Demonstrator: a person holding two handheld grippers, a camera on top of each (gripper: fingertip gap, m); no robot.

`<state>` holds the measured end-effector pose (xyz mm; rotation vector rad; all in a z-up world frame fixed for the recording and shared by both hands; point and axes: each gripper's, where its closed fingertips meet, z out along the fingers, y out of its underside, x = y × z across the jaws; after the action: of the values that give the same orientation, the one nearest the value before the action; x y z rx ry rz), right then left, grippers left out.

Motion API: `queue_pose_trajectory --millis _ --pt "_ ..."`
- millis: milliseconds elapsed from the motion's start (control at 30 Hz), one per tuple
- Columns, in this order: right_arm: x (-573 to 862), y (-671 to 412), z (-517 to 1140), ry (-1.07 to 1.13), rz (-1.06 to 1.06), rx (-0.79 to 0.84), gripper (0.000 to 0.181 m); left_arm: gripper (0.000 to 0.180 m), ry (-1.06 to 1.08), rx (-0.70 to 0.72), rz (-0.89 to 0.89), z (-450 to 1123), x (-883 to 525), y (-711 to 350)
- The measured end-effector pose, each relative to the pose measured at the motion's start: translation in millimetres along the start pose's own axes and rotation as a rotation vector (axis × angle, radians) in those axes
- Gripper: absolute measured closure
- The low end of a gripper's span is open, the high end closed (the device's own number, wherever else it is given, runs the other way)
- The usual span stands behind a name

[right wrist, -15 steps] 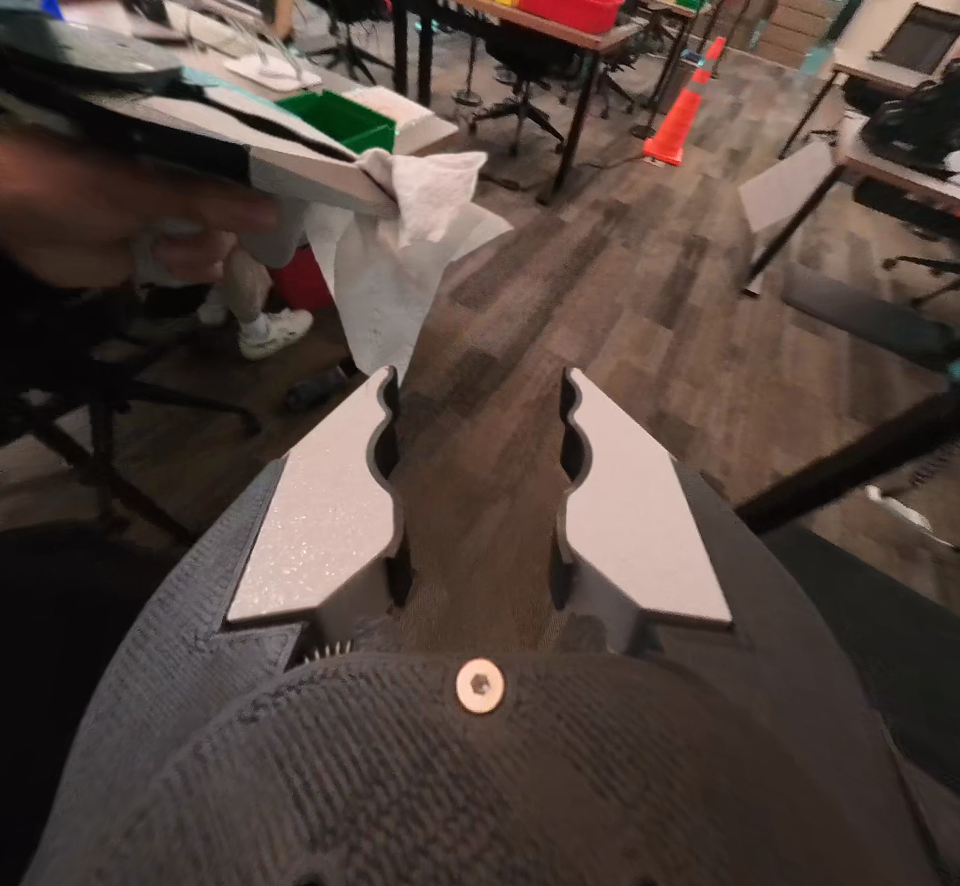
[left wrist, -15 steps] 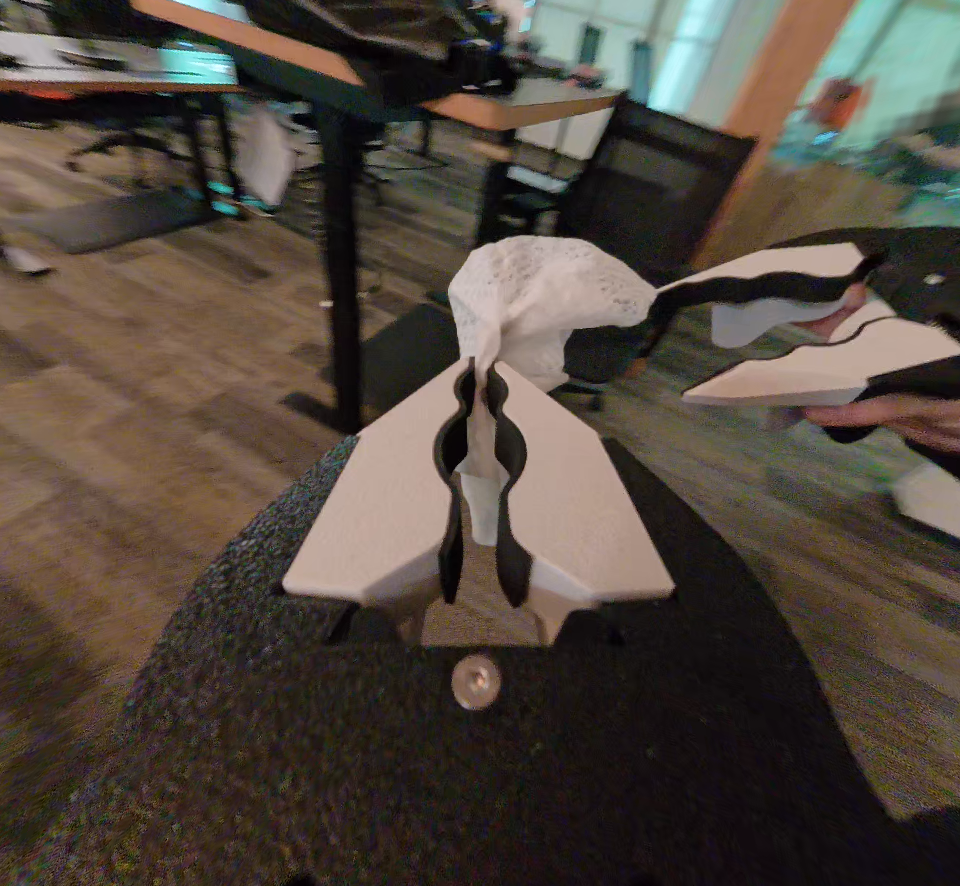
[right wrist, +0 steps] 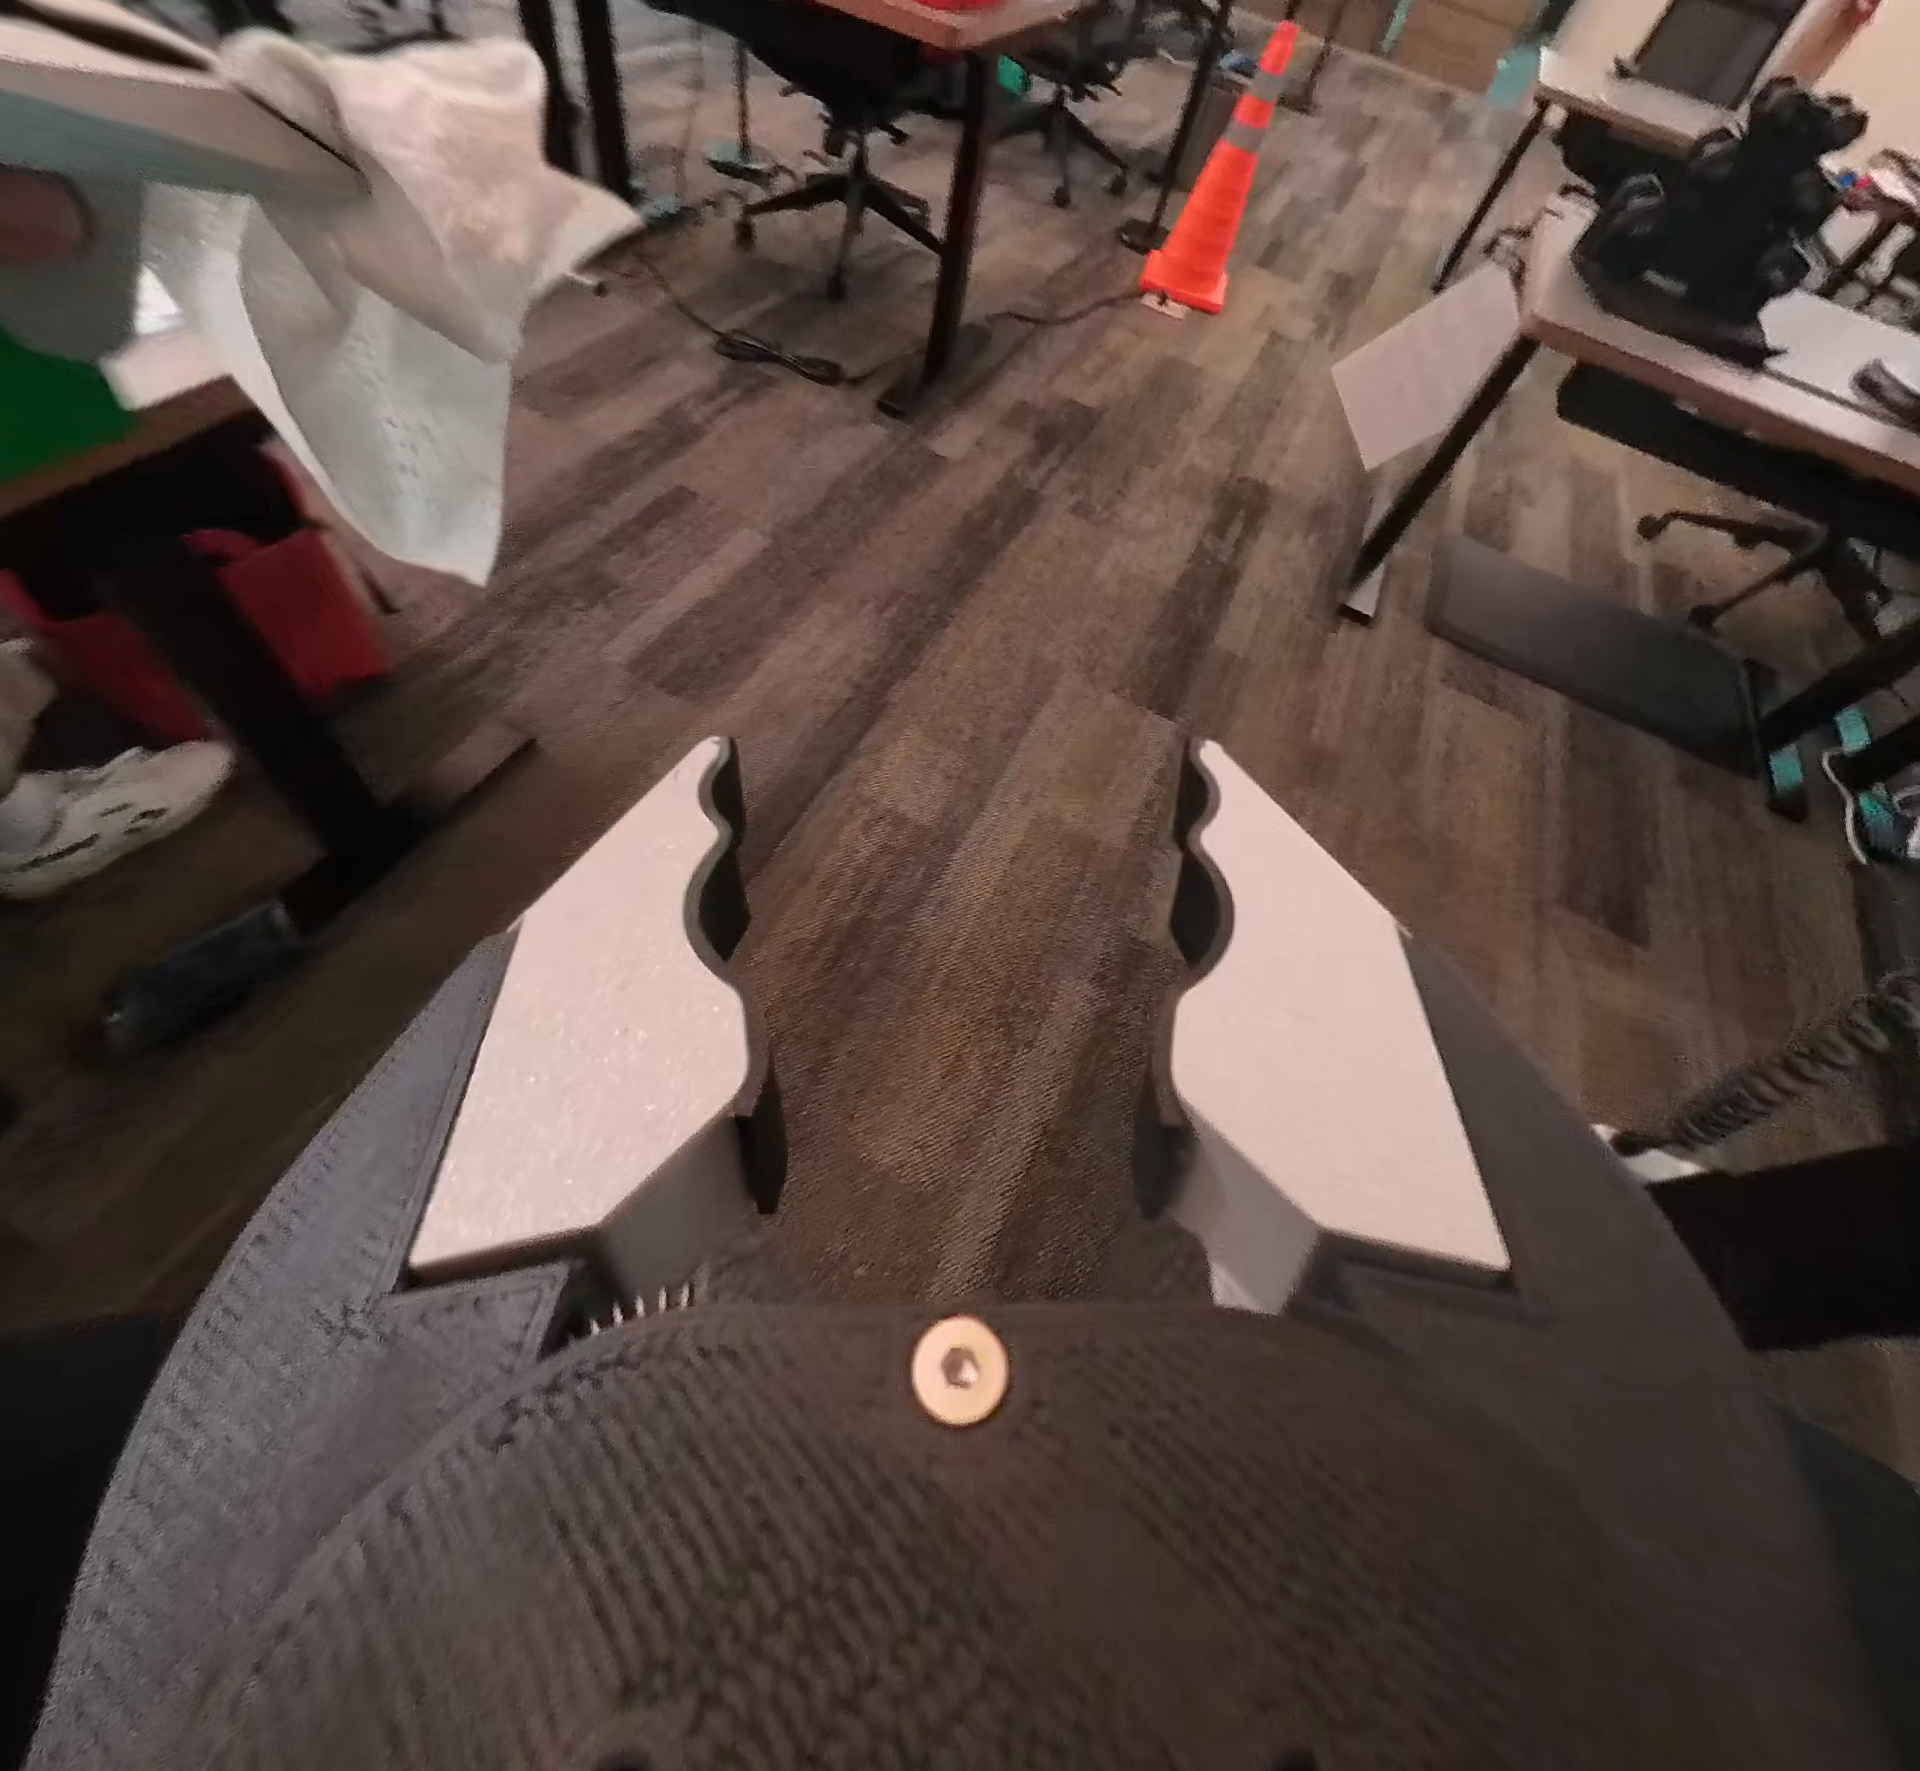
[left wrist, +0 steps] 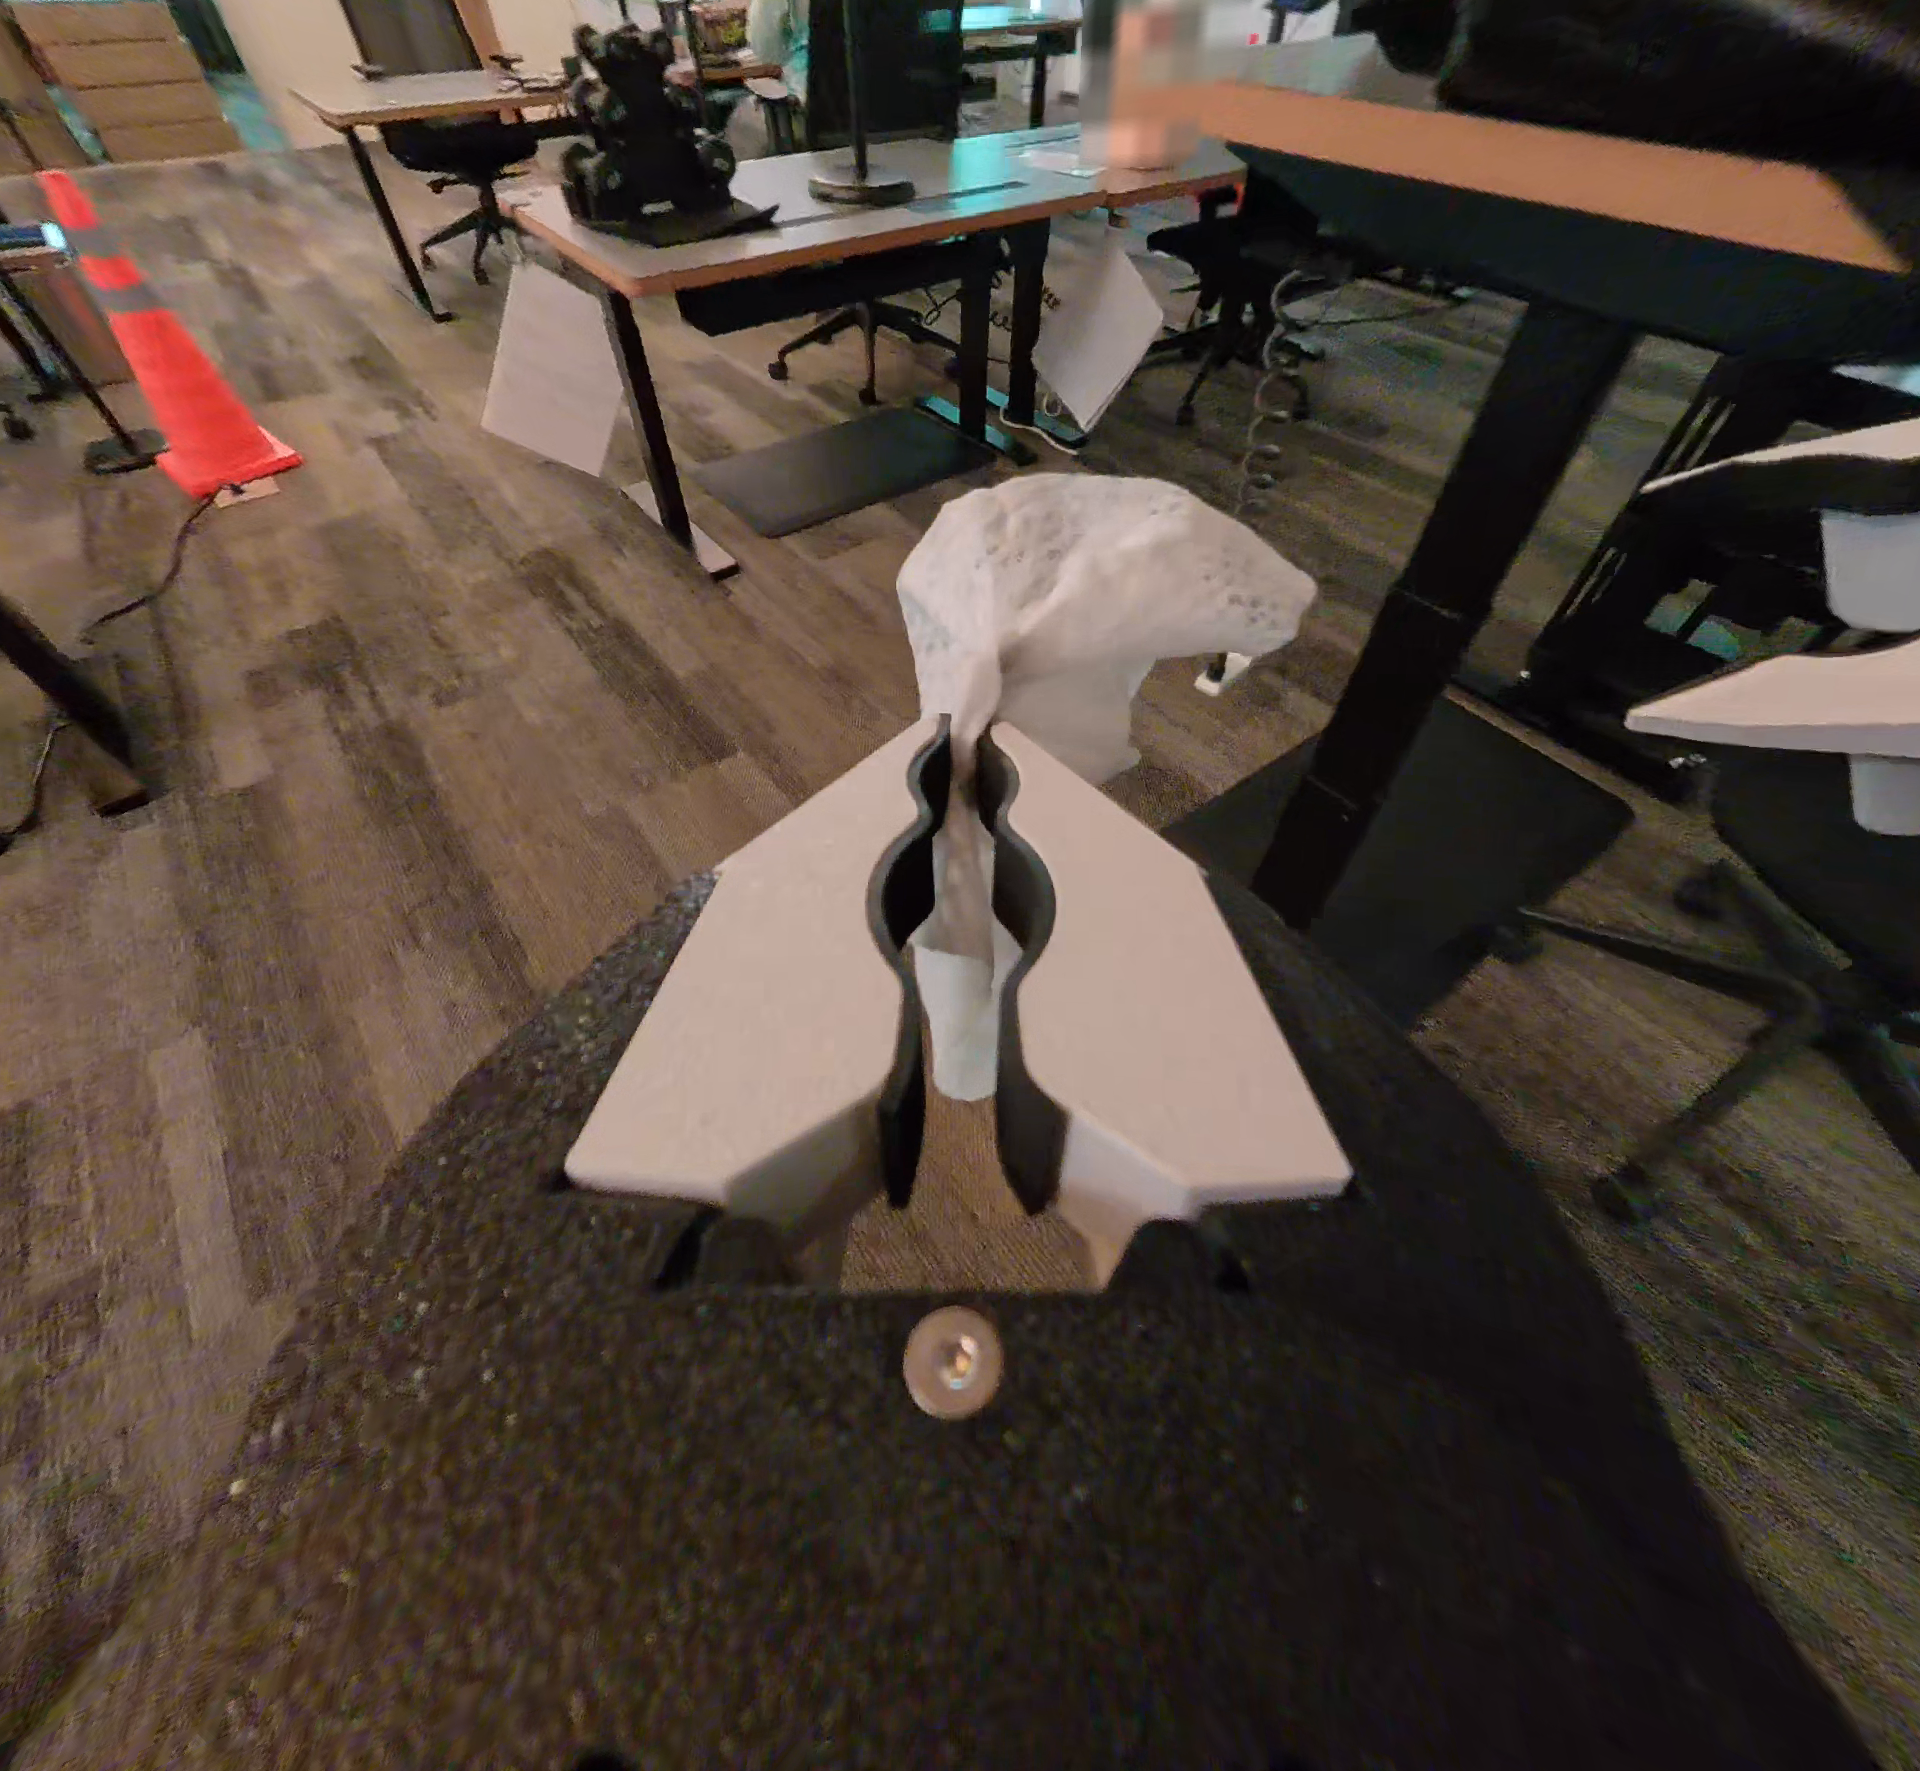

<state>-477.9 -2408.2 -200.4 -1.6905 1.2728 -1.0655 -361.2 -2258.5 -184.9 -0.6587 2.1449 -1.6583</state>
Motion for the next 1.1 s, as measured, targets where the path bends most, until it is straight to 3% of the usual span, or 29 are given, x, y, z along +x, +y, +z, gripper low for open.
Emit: queue_pose_trajectory --millis 300,367,567,867,1100 --pt "170.2 3.3 206.5 0.054 0.140 -0.052 0.117 0.180 0.087 0.029 0.100 262.7 -103.0 -91.8" --pt "201.2 0.3 269.9 0.032 0.126 -0.051 0.128 0.179 0.094 0.003 0.079 324.8 -134.4 -82.4" --pt "316.4 -61.3 510.8 -0.093 0.063 0.009 0.181 0.179 -0.034 -0.091 -0.016 489.7 -289.0 -82.3" --pt "404.2 -255.8 844.2 -0.330 -0.054 0.062 0.181 0.179 -0.328 -0.141 -0.082 628.2 -573.7 -152.1" --pt "469.8 -320.9 1096.1 -0.373 -0.182 0.018 0.181 0.179 -0.401 -0.126 -0.114 787.7 -784.0 -162.2"
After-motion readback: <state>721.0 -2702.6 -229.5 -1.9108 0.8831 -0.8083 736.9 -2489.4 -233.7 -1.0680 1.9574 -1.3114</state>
